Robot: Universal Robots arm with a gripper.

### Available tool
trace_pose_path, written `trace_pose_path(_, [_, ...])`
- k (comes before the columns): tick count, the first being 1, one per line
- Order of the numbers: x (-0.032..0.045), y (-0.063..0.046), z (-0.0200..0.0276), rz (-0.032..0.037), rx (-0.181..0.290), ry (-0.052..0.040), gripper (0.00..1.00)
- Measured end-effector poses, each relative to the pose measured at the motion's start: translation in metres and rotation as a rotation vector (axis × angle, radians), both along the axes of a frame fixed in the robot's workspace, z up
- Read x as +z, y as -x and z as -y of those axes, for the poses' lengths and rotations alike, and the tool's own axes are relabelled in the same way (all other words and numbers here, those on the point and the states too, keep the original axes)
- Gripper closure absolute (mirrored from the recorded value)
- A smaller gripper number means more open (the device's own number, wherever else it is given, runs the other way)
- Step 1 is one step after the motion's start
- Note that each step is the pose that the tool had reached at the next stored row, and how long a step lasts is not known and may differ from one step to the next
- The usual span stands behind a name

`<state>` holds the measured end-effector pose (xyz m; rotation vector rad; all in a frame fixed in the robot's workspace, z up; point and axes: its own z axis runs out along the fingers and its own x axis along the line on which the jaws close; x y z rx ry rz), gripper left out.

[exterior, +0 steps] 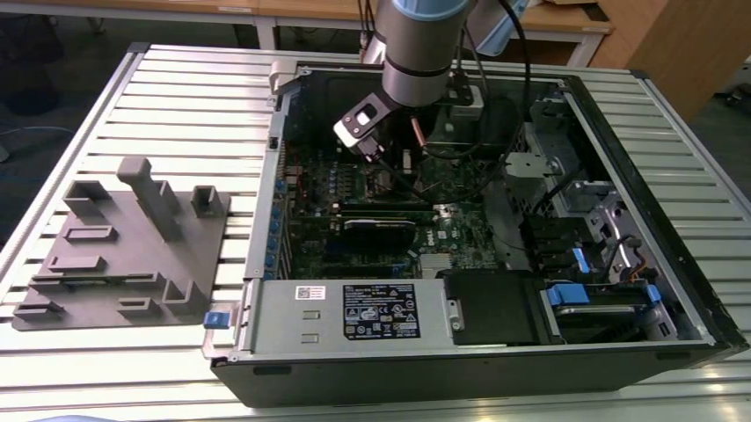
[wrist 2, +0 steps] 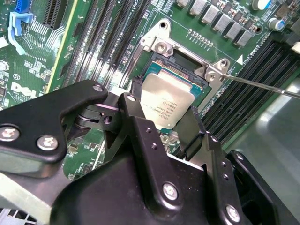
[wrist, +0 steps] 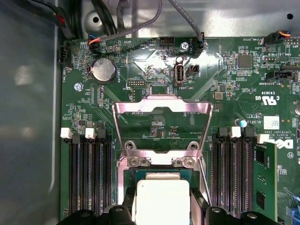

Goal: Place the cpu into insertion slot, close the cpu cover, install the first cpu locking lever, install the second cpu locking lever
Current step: 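Place the cpu into insertion slot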

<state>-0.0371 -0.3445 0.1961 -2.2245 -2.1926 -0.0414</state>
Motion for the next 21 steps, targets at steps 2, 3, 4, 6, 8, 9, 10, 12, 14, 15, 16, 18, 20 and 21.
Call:
trace_pose_path(2, [0.0, 0.0008, 0.0, 0.0023, 0.0, -0.0001, 0.46])
trace_pose_path(3, [0.0, 0.0011, 0.0001, 0.0038, 0.0, -0.0008, 0.46])
trace_pose_path(4, [0.0, 0.0013, 0.0001, 0.0059, 0.001, -0.0025, 0.46])
trace_pose_path(6, [-0.0003, 0.0018, 0.0001, 0.0116, 0.002, -0.0062, 0.46])
trace_pose_path(8, [-0.0006, 0.0025, 0.0, 0.0167, 0.003, -0.0086, 0.46])
trace_pose_path(9, [-0.0007, 0.003, 0.0, 0.0178, 0.003, -0.0086, 0.46])
trace_pose_path(10, [-0.0008, 0.0036, 0.0, 0.0185, 0.003, -0.0087, 0.46])
trace_pose_path(12, [-0.0011, 0.0044, 0.0001, 0.0191, 0.003, -0.0087, 0.46])
trace_pose_path(14, [-0.0015, 0.0048, 0.0001, 0.019, 0.003, -0.0084, 0.46])
trace_pose_path(15, [-0.0019, 0.0049, 0.0001, 0.0191, 0.003, -0.0085, 0.46])
trace_pose_path(16, [-0.0021, 0.005, 0.0001, 0.0192, 0.003, -0.0084, 0.46])
trace_pose_path(18, [-0.0022, 0.0051, 0.0001, 0.0191, 0.003, -0.0083, 0.46])
trace_pose_path(20, [-0.0023, 0.0051, 0.0001, 0.0191, 0.003, -0.0084, 0.46])
trace_pose_path(21, [-0.0024, 0.0051, 0.0001, 0.0192, 0.003, -0.0085, 0.46])
